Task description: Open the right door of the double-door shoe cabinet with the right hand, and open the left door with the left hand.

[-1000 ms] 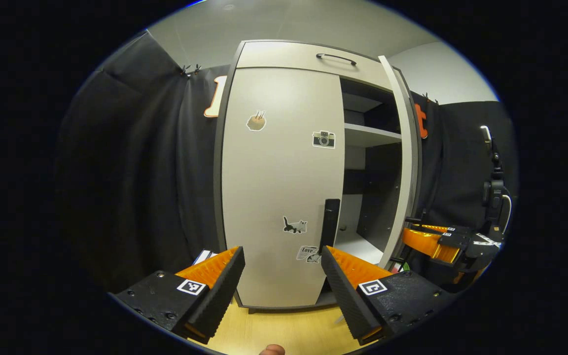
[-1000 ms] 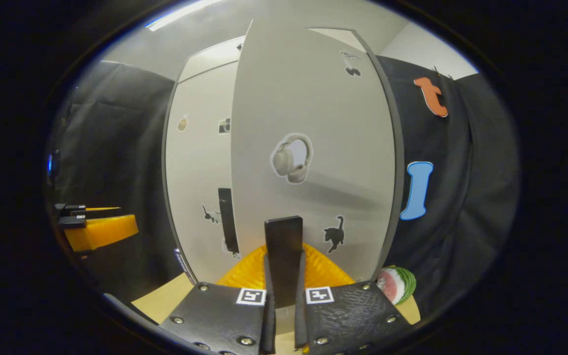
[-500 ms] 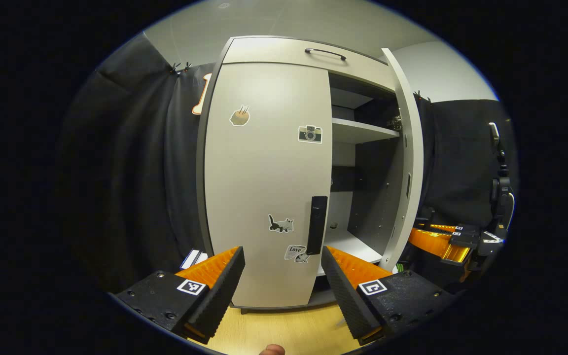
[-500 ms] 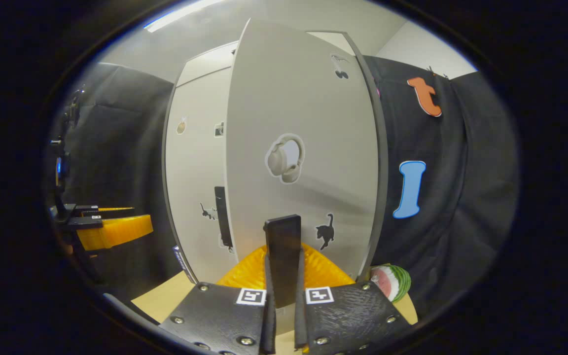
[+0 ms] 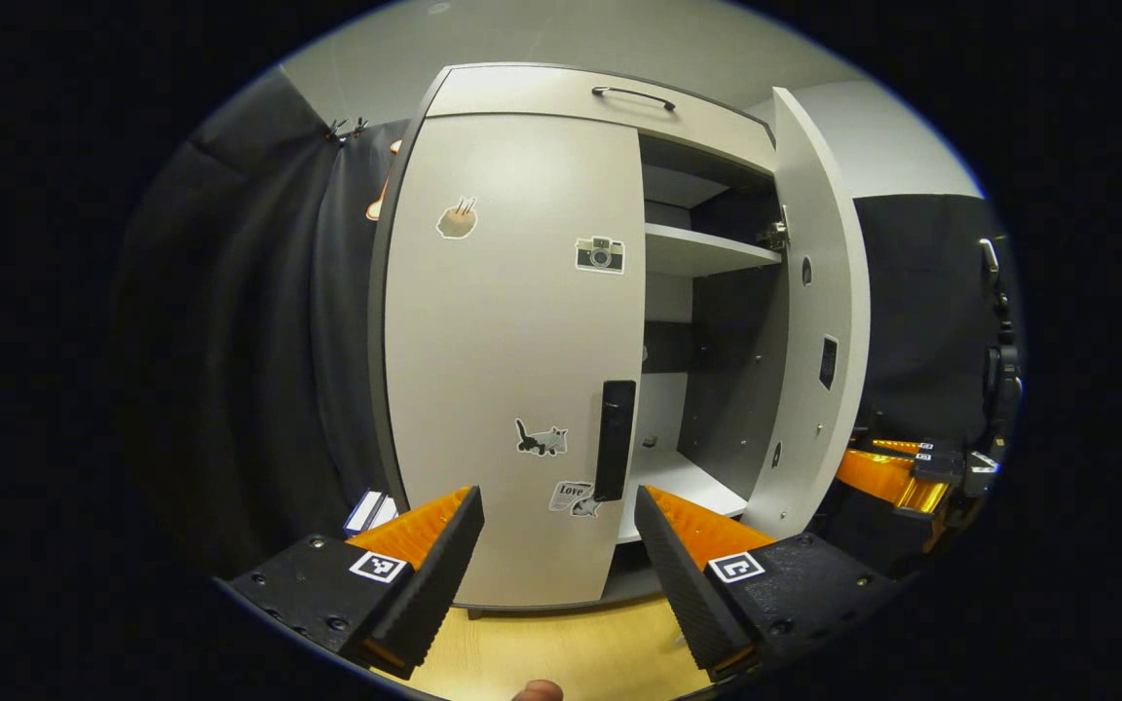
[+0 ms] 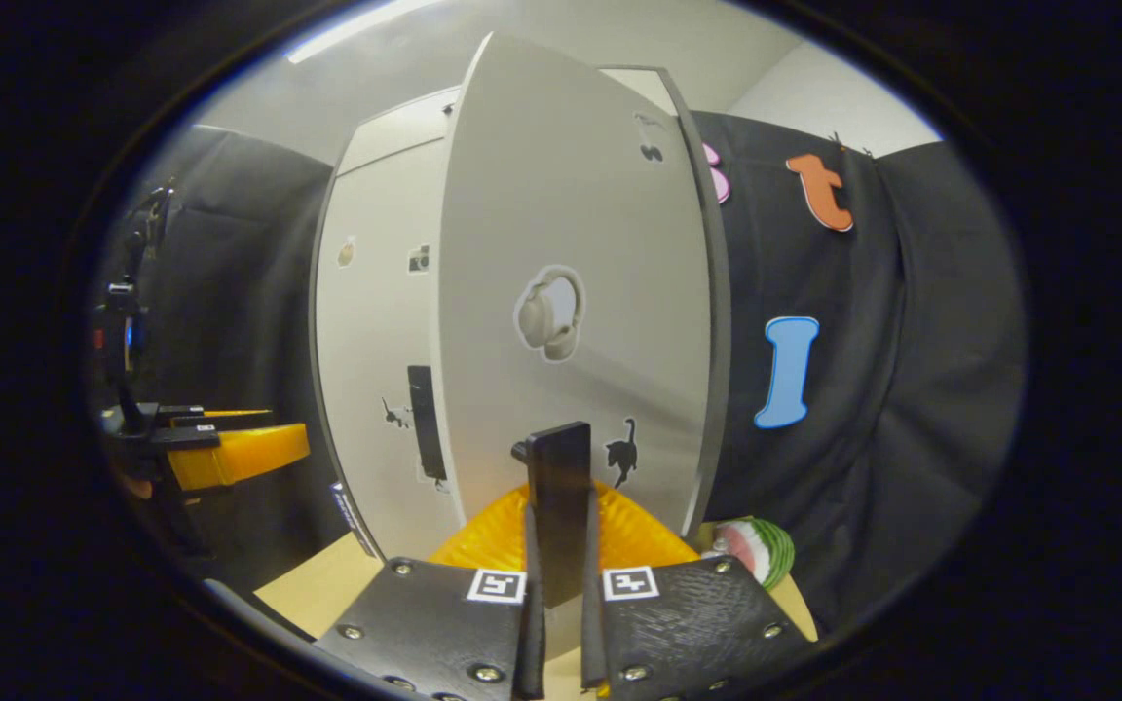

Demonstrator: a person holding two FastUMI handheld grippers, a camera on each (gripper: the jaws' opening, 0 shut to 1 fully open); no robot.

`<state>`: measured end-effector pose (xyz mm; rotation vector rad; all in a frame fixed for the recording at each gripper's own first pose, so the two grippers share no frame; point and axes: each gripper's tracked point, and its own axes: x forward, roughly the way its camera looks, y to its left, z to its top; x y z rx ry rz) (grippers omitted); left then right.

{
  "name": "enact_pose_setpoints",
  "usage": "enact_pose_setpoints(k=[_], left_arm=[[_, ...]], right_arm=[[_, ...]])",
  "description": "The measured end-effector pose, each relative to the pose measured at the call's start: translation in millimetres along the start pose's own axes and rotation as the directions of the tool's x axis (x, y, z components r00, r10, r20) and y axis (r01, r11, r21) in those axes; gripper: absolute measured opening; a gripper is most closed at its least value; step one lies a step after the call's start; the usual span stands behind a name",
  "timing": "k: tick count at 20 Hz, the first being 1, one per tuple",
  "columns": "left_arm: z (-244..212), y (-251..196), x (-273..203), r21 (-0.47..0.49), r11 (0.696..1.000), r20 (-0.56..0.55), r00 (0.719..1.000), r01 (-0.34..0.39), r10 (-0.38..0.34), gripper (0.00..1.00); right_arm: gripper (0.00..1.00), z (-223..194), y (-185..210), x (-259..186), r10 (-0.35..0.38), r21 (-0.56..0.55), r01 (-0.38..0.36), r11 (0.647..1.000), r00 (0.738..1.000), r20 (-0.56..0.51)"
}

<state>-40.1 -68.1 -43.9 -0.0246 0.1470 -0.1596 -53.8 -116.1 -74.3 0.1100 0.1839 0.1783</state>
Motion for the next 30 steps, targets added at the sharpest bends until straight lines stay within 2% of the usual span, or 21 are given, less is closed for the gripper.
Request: enact_pose_setpoints(k=[9,17,18,20,23,25,28,30], left_arm=[[-4.1,-13.9,5.3,0.008,0.999,-0.013,0.999,0.043,-0.043,0.97],[-7.3,-14.8,9.9,0.002,0.999,-0.019,0.999,0.049,-0.049,0.97],[-7.6,-17.0,10.6,0.003,0.999,-0.019,0.998,0.054,-0.054,0.97],[-8.3,-23.1,12.0,0.004,0.998,-0.023,0.997,0.067,-0.067,0.97],[-8.5,-31.9,12.3,0.003,0.996,-0.02,0.996,0.088,-0.088,0.97],[-9.4,-34.7,12.4,0.005,0.995,-0.021,0.995,0.095,-0.095,0.97],[-11.7,-36.3,18.7,0.004,0.996,-0.025,0.995,0.095,-0.095,0.97],[-11.6,-35.2,25.2,0.0,0.996,-0.026,0.995,0.092,-0.092,0.97]], right_arm=[[0.14,-1.2,-17.5,-11.9,-0.042,-0.01,0.042,0.999,0.999,-0.004],[0.13,-10.0,-56.8,-26.3,-0.139,-0.026,0.139,0.99,0.99,-0.006],[0.07,-4.9,-61.4,-30.7,-0.152,-0.026,0.152,0.988,0.988,-0.001],[0.07,-4.4,-70.2,-36.6,-0.172,-0.037,0.171,0.985,0.985,-0.008],[0.07,-14.6,-92.7,-42.3,-0.232,-0.065,0.23,0.971,0.972,-0.029],[0.07,-19.6,-114.1,-47.8,-0.296,-0.074,0.293,0.953,0.954,-0.036],[0.01,-21.6,-148.1,-66.6,-0.367,-0.049,0.365,0.93,0.929,-0.037],[0.01,-24.0,-150.2,-76.3,-0.352,0.001,0.352,0.936,0.935,-0.043]])
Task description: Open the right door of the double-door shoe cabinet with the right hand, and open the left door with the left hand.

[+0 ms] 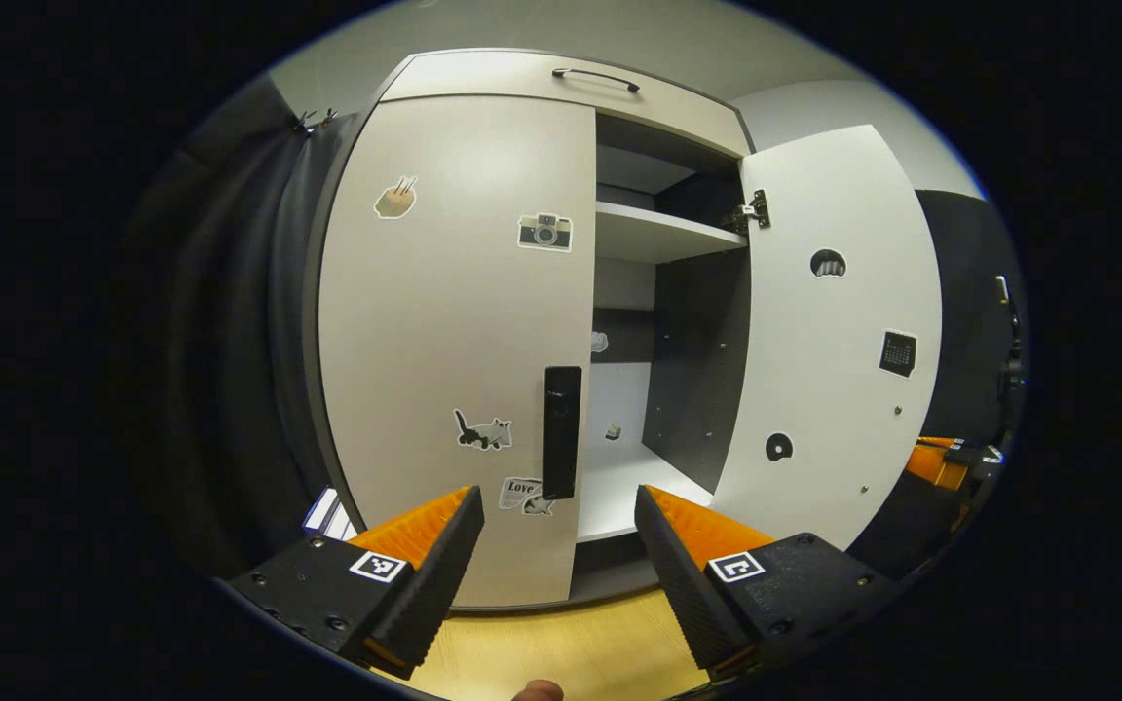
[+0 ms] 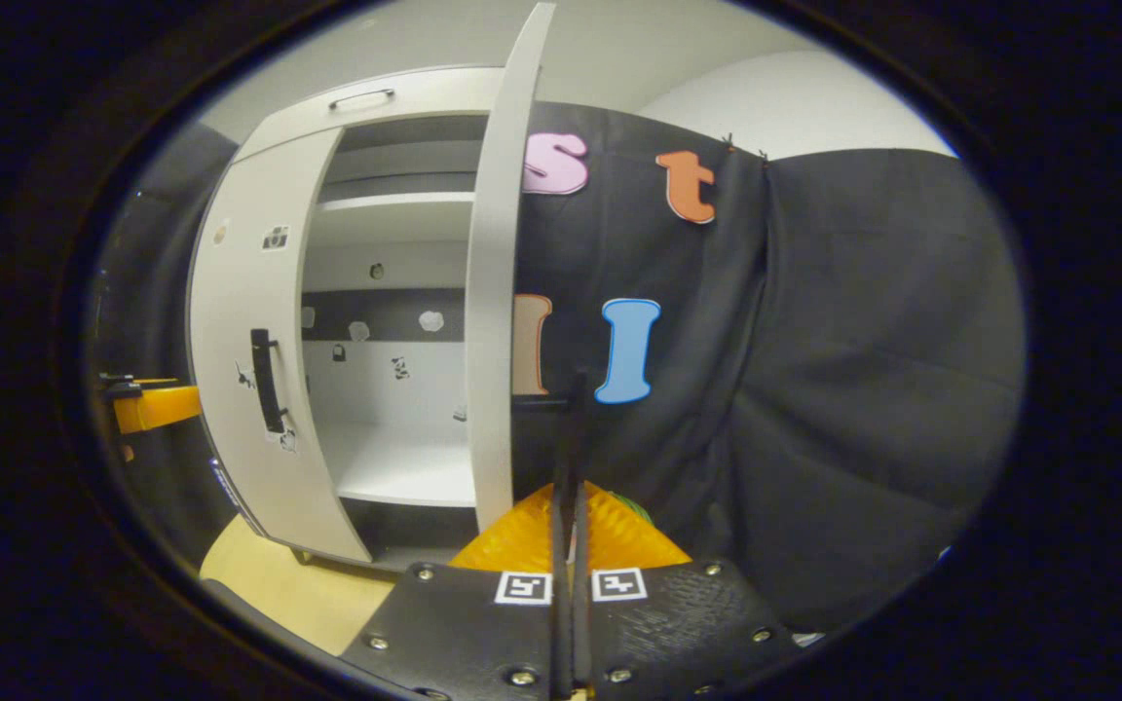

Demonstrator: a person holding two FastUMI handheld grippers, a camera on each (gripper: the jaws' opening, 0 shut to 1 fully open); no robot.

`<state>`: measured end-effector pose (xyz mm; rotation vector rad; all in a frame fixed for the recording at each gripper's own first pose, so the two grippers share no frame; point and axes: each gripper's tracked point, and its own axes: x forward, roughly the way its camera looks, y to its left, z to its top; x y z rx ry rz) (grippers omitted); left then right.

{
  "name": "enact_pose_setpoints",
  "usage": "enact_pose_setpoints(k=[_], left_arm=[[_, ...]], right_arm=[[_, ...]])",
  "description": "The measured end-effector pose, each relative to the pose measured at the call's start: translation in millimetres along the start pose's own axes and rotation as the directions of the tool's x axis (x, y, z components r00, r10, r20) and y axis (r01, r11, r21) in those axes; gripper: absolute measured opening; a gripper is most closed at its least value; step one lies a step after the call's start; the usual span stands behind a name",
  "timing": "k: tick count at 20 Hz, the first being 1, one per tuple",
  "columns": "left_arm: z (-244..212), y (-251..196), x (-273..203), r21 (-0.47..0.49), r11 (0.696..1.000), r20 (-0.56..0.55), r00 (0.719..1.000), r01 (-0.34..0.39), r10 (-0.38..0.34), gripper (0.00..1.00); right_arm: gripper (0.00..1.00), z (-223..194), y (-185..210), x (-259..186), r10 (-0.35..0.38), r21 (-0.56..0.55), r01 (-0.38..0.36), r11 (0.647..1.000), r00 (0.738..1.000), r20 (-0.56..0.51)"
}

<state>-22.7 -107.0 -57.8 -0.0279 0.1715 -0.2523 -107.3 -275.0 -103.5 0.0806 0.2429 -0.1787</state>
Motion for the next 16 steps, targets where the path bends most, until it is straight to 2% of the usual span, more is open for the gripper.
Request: enact_pose_setpoints(k=[3,4,5,12,14,15,16], left_arm=[[1.8,1.4,12.1,0.007,1.0,0.003,1.0,-0.015,0.015,0.97],[2.2,5.0,16.1,0.01,1.0,0.004,1.0,-0.019,0.019,0.94],[2.9,6.9,20.6,0.014,1.0,0.003,1.0,-0.023,0.023,0.97],[12.8,4.1,61.3,0.031,0.999,0.025,0.999,-0.036,0.035,0.97],[16.3,5.1,74.3,0.03,0.999,0.031,0.999,-0.043,0.042,0.97],[17.6,4.7,81.5,0.028,0.999,0.033,0.999,-0.045,0.044,0.97],[17.7,4.1,87.7,0.027,0.998,0.034,0.998,-0.05,0.049,0.97]], right_arm=[[0.01,-5.0,-16.2,-12.3,-0.035,0.01,0.036,0.999,0.999,-0.005],[0.01,-5.4,-18.9,-17.4,-0.046,0.01,0.046,0.999,0.999,-0.003],[0.01,-5.5,-20.8,-20.9,-0.053,0.009,0.053,0.999,0.999,-0.003],[0.01,1.2,-42.9,-40.1,-0.111,0.025,0.11,0.994,0.994,0.004],[0.05,1.3,-43.4,-45.8,-0.114,0.024,0.114,0.993,0.993,0.006],[0.16,0.0,-45.8,-47.7,-0.121,0.023,0.121,0.992,0.993,0.001],[0.21,-1.4,-48.7,-49.1,-0.126,0.023,0.126,0.992,0.992,-0.006]])
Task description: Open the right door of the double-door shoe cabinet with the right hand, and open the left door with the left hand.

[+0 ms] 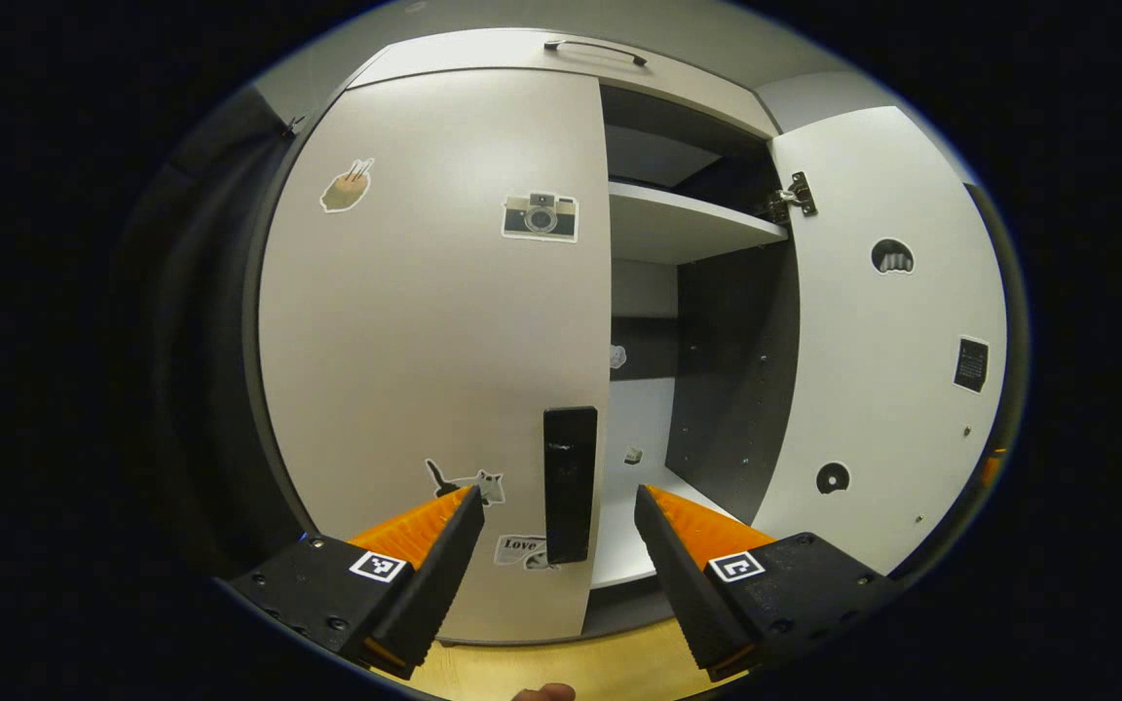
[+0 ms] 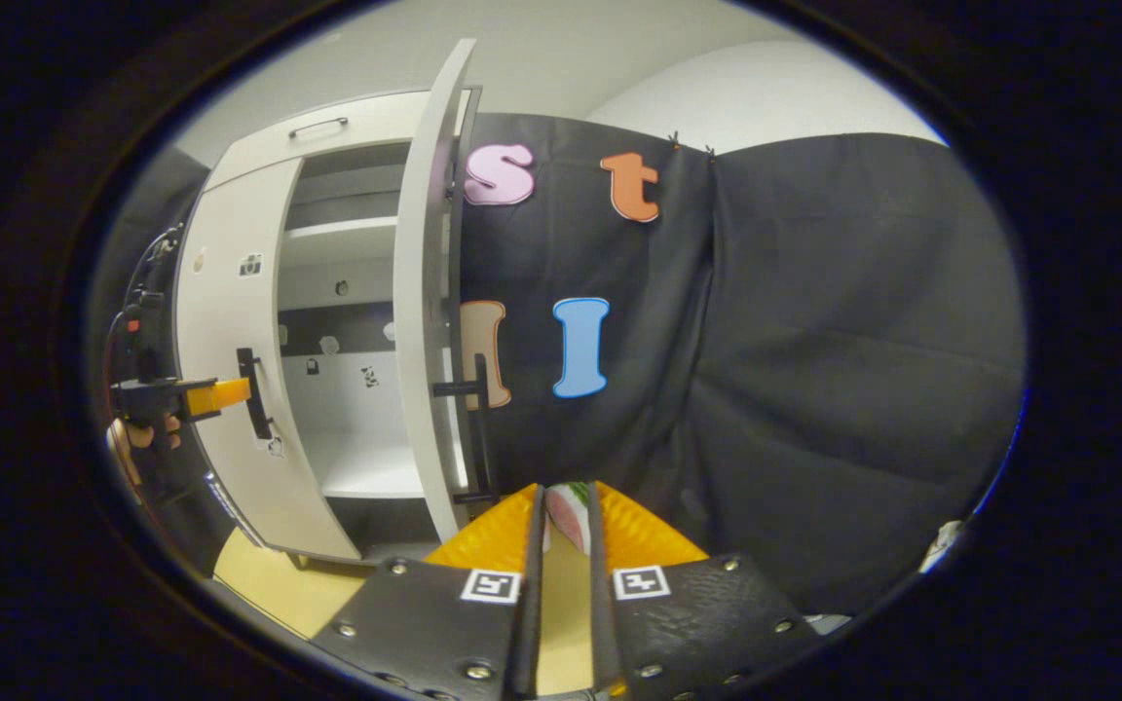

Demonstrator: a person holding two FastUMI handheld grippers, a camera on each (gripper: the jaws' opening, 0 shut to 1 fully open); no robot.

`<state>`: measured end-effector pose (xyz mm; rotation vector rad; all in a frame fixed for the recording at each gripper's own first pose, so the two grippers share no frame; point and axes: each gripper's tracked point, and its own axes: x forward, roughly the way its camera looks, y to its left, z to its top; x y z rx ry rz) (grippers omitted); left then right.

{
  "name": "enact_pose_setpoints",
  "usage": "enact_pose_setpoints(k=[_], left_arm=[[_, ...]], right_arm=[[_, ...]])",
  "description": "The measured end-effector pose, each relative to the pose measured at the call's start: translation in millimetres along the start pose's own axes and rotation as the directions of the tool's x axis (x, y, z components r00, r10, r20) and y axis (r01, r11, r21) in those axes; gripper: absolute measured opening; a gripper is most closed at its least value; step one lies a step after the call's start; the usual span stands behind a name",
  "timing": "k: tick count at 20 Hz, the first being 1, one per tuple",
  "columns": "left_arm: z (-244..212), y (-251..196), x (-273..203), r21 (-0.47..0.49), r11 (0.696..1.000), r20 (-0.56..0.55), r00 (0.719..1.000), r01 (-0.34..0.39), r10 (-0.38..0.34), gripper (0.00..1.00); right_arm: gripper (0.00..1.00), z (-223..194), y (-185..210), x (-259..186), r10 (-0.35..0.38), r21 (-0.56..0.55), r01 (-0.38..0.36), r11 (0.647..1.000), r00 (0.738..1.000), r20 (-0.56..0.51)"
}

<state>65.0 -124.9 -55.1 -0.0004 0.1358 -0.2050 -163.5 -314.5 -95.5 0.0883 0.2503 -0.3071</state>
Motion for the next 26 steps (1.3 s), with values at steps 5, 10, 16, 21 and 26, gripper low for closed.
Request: enact_pose_setpoints(k=[5,10,16,21,26], left_arm=[[-5.3,2.9,24.4,-0.004,0.999,-0.006,0.999,-0.031,0.031,0.97],[-11.9,14.1,42.1,-0.01,0.995,-0.007,0.995,-0.096,0.096,0.97],[-13.5,18.5,44.6,0.038,0.984,0.01,0.985,-0.172,0.172,0.9],[-14.7,24.4,46.3,0.065,0.976,0.013,0.978,-0.207,0.207,0.85],[-18.9,7.3,48.2,0.03,0.991,0.009,0.992,-0.129,0.129,0.72]], right_arm=[[0.71,-1.1,-11.7,-6.8,-0.038,-0.003,0.038,0.999,0.999,-0.006],[0.82,-0.6,-21.7,-11.6,-0.081,-0.002,0.081,0.997,0.997,-0.004],[0.82,-2.5,-28.8,-18.8,-0.106,0.011,0.106,0.994,0.994,-0.006],[0.82,-5.6,-24.4,-22.0,-0.11,0.024,0.111,0.994,0.994,-0.016],[0.86,-7.6,-24.8,-32.4,-0.105,0.019,0.106,0.994,0.994,-0.02]])
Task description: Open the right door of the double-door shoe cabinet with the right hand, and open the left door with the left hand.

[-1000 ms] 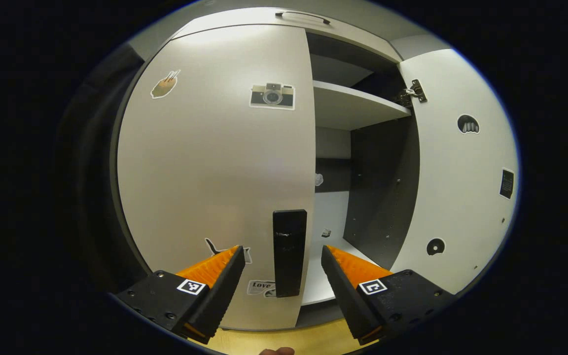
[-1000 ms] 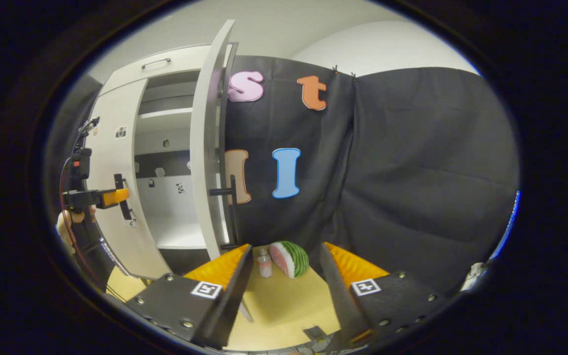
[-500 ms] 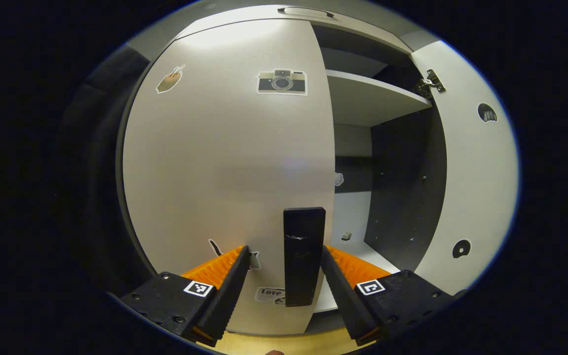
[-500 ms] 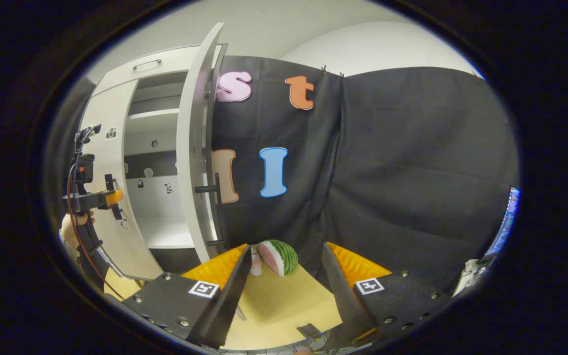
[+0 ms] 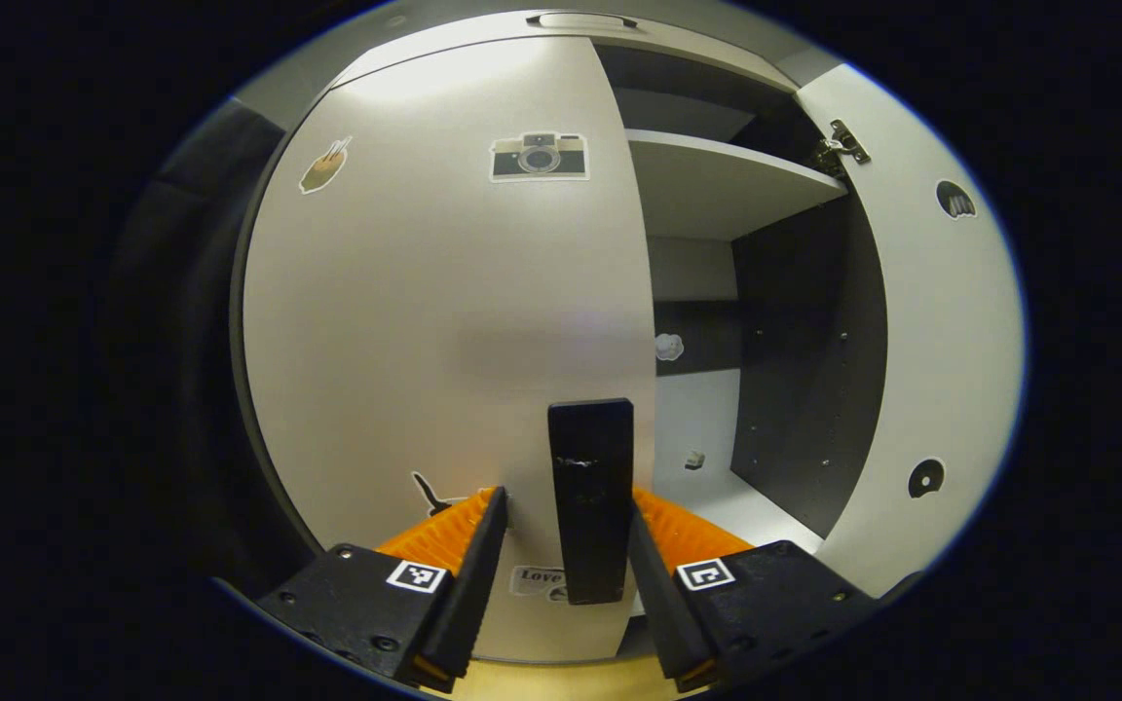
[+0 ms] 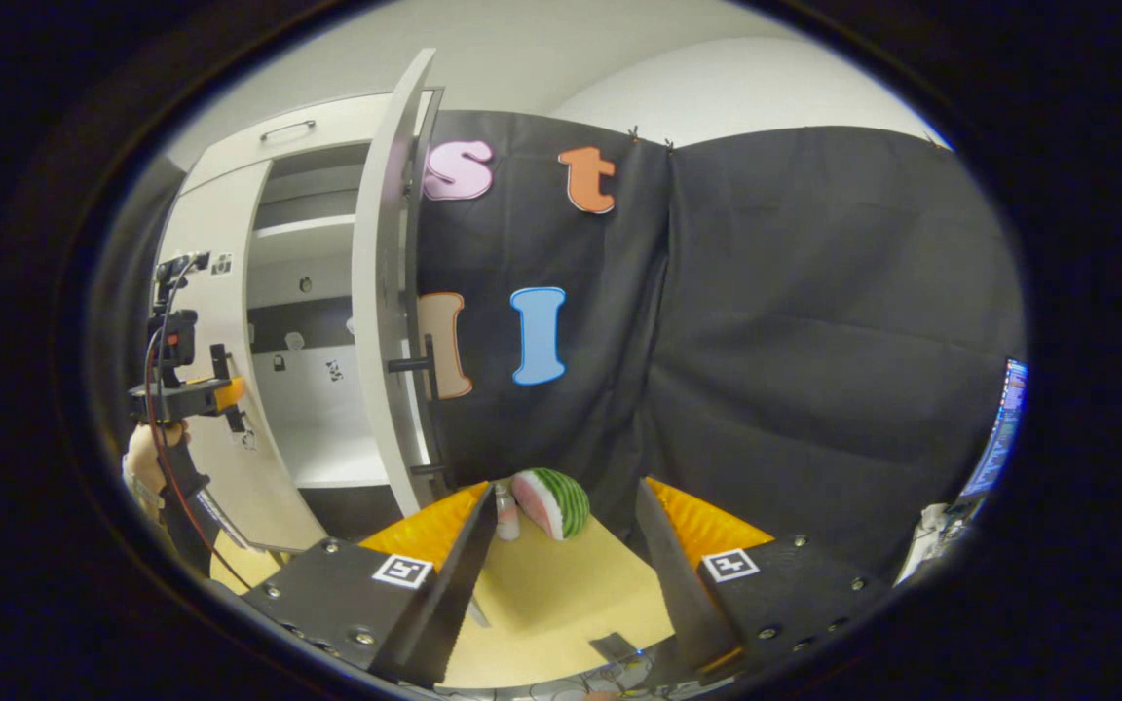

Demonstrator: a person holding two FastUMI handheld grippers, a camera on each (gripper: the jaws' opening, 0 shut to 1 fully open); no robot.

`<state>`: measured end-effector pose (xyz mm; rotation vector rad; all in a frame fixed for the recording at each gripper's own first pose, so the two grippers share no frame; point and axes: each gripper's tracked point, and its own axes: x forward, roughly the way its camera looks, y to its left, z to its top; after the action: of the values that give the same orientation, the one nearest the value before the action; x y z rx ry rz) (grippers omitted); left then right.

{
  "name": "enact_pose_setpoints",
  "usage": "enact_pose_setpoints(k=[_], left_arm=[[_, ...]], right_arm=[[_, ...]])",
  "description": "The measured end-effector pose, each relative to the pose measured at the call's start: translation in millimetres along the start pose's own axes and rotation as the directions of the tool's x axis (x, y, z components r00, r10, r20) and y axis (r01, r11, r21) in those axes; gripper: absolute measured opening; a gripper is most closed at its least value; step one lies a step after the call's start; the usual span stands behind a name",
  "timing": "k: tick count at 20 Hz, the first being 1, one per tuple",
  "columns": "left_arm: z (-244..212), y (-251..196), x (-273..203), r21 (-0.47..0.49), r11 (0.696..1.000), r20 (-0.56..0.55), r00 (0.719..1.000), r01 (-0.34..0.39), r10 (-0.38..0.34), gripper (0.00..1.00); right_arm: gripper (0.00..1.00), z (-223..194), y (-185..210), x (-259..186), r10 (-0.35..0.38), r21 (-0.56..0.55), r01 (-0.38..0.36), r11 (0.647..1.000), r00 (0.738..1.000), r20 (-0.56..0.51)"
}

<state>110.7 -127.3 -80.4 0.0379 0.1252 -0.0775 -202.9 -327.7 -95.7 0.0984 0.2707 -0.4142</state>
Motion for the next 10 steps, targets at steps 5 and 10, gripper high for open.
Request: enact_pose_setpoints(k=[5,10], left_arm=[[-1.7,-4.7,-0.5,-0.007,0.999,-0.003,0.999,0.04,-0.04,0.33],[-2.7,-5.0,-1.4,-0.018,0.998,-0.011,0.999,0.053,-0.054,0.28]], right_arm=[[0.86,-1.3,-3.6,-11.8,0.002,-0.005,-0.002,1.0,1.0,-0.001],[0.82,-6.1,-8.4,-21.6,0.006,-0.012,-0.006,1.0,1.0,-0.01]])
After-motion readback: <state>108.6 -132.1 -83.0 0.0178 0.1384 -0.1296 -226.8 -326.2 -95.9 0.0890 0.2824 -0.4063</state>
